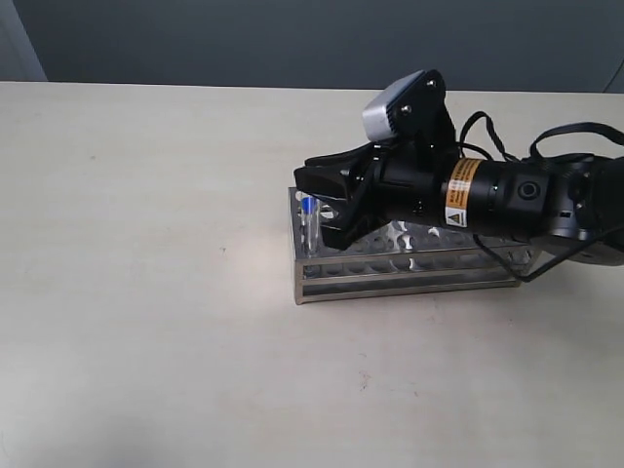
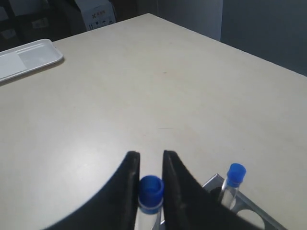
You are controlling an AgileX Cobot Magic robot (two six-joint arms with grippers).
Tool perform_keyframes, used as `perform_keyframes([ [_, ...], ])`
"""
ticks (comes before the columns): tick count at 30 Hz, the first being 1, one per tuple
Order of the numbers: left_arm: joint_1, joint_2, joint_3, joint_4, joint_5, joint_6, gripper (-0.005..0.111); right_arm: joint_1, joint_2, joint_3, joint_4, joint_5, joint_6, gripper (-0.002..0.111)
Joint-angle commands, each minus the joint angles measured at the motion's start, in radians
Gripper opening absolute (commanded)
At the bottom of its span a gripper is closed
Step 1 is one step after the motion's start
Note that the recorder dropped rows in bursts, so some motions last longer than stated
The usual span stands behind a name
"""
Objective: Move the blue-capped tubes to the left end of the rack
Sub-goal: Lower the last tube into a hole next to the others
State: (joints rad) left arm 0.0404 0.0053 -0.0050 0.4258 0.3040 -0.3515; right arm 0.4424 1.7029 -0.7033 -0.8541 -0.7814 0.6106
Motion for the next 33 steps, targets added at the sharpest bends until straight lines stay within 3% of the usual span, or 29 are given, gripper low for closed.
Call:
perform_keyframes([
  [1,-0.004,-0.005,0.002,0.006,-0.012,-0.005,0.000,0.001,0.002,-0.030,0.011,-0.021,-0.016,0.000],
  [30,-0.004,-0.005,0.002,0.006,-0.010,-0.005,0.000,0.001,0.038,-0.041,-0.128,-0.007,0.077,0.001],
  [32,-0.004,-0.005,0.002,0.006,-0.010,-0.005,0.000,0.001,0.038,-0.041,-0.131,-0.007,0.080,0.009],
  [33,-0.004,-0.005,0.002,0.006,-0.010,-0.005,0.000,0.001,0.038,-0.041,-0.143,-0.007,0.080,0.019],
])
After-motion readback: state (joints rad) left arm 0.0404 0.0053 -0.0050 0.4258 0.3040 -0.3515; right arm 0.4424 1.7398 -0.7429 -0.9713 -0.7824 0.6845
